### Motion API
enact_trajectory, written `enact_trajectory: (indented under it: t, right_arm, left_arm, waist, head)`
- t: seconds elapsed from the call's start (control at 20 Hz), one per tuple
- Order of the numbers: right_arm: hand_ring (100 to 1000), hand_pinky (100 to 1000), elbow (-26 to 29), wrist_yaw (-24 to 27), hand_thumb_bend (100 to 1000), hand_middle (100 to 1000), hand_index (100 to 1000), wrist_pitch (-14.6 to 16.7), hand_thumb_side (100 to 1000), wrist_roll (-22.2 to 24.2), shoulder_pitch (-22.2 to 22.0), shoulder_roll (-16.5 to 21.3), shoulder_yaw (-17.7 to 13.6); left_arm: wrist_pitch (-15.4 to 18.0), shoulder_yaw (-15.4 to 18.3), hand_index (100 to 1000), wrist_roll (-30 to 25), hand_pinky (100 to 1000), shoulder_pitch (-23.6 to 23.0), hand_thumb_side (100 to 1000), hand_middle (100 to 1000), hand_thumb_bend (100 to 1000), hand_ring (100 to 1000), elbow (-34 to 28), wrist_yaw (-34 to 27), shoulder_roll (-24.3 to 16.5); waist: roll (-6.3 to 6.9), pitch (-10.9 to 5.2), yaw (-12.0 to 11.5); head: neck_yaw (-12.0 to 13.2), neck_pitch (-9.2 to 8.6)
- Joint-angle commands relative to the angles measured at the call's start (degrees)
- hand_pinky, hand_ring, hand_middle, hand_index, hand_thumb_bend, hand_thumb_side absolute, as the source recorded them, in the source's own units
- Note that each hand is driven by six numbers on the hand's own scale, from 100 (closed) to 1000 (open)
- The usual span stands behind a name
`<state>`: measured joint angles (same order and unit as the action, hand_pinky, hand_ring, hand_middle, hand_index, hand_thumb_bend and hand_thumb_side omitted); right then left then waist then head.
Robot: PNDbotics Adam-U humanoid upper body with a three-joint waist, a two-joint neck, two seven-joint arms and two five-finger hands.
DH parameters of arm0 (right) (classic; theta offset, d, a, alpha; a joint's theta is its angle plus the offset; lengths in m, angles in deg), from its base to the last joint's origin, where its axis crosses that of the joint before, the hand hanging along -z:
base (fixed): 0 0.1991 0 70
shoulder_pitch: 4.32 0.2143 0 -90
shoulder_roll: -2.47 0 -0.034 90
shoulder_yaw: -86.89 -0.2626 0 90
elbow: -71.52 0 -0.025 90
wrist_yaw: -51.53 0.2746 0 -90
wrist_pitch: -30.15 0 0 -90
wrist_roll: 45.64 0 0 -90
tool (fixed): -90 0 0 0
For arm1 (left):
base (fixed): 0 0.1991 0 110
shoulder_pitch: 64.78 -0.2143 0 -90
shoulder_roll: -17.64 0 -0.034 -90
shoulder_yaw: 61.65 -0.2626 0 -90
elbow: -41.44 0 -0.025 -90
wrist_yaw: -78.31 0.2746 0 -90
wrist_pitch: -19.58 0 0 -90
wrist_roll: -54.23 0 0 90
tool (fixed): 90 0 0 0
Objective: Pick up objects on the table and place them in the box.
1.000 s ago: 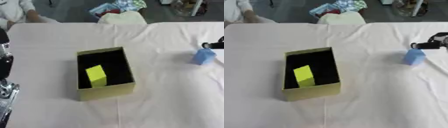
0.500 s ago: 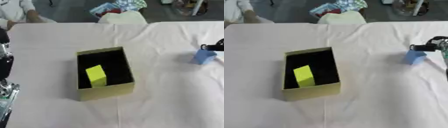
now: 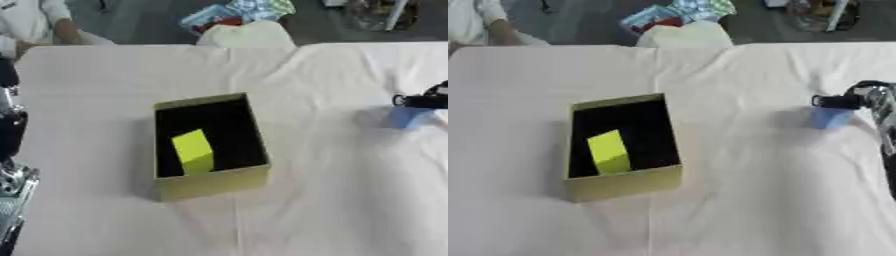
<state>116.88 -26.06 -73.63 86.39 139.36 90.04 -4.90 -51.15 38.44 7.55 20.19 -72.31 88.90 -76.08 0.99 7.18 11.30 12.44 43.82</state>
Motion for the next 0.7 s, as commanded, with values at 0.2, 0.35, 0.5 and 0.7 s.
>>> enact_trajectory:
  t: [0.2,0.35,0.5,0.7]
  right_arm:
    - [926,816,0.23,-0.22,287,757,979,-0.12,1000,-0.13,0.43,0.43,-0.58]
    - [912,808,0.81,0.11,261,733,972,-0.10,1000,-0.83,0.07,0.28,-0.68]
    - [890,798,1.31,0.41,233,687,953,-0.05,941,-1.47,-0.22,0.09,-0.73]
    - [865,783,2.36,1.04,163,642,891,0.02,810,-3.02,-0.56,-0.11,-0.76]
  left_arm:
    - [0.15,0.28,734,0.01,875,0.20,598,759,452,642,-0.85,0.35,-0.91]
    - [0.13,0.27,734,-0.04,875,0.19,599,759,451,642,-0.85,0.36,-0.85]
    - [0.15,0.28,734,-0.12,875,0.17,599,759,449,643,-0.85,0.39,-0.83]
    - [0.12,0.29,734,-0.23,875,0.15,600,759,448,643,-0.85,0.40,-0.81]
  waist:
    - [0.12,-0.51,-0.10]
    - [0.19,-0.47,-0.13]
    - [0.23,-0.49,-0.17]
    - [0.25,-0.48,-0.19]
  head:
    - [0.02,0.30]
    - [0.06,0.30]
    - [0.01,0.30]
    - [0.02,0.30]
